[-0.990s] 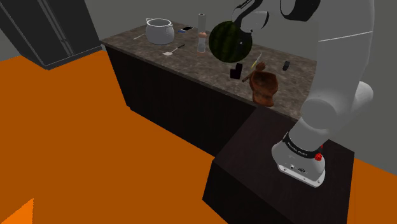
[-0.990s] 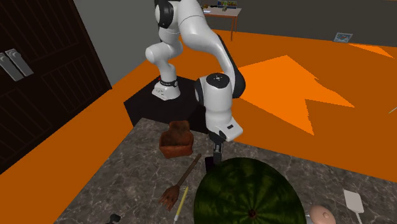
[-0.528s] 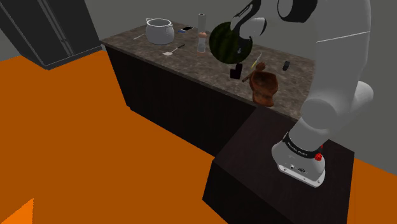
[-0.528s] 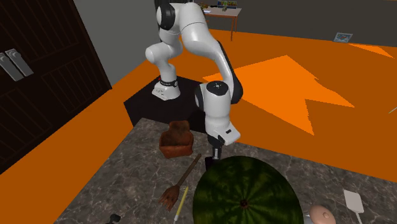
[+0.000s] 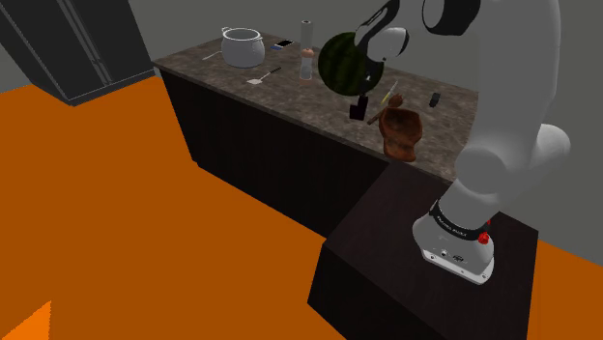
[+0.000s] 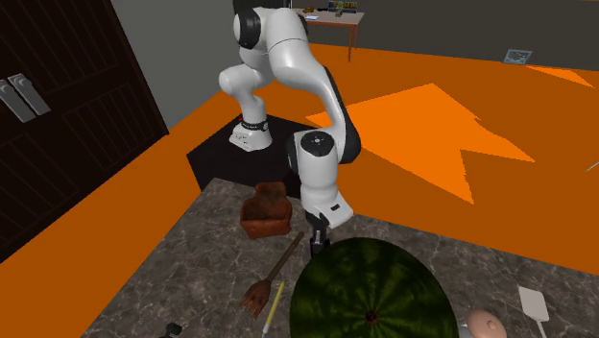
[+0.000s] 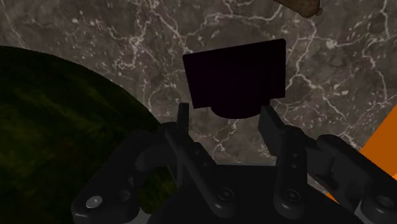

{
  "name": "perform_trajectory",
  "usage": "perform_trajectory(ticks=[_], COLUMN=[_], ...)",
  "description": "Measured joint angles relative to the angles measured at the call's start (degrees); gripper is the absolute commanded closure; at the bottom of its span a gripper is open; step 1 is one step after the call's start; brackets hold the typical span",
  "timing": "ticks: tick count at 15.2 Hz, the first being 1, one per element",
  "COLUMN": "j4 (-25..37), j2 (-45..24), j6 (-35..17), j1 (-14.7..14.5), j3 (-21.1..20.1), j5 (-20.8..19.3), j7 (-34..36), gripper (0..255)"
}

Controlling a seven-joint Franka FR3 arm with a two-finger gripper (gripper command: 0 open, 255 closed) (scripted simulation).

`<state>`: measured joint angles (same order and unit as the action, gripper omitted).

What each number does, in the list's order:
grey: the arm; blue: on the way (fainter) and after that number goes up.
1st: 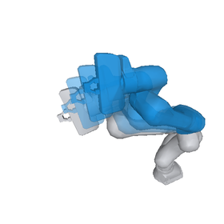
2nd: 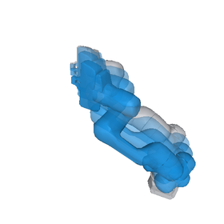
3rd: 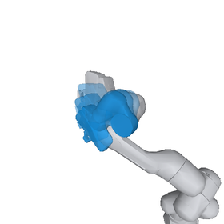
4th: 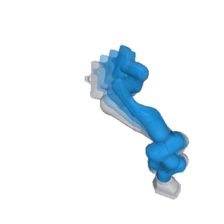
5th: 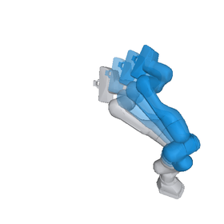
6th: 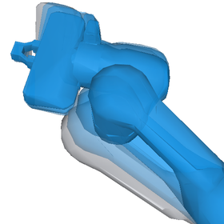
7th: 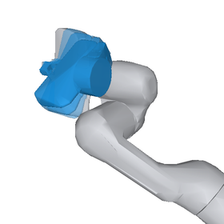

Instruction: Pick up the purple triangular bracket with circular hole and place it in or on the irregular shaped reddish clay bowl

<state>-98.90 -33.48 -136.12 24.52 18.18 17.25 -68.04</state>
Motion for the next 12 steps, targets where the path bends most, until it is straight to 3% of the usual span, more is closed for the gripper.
perform_trajectory(ticks=[1, 3, 12], j4=[0.73, 1.03, 1.74], j2=[-0.06, -0.34, -1.94], j6=[2.37, 3.68, 0.61], j1=[2.65, 4.81, 5.94], j3=[-1.65, -2.82, -3.81], j5=[1.71, 3.31, 5.21], j7=[-4.35, -8.22, -10.36], gripper=[0, 0, 0])
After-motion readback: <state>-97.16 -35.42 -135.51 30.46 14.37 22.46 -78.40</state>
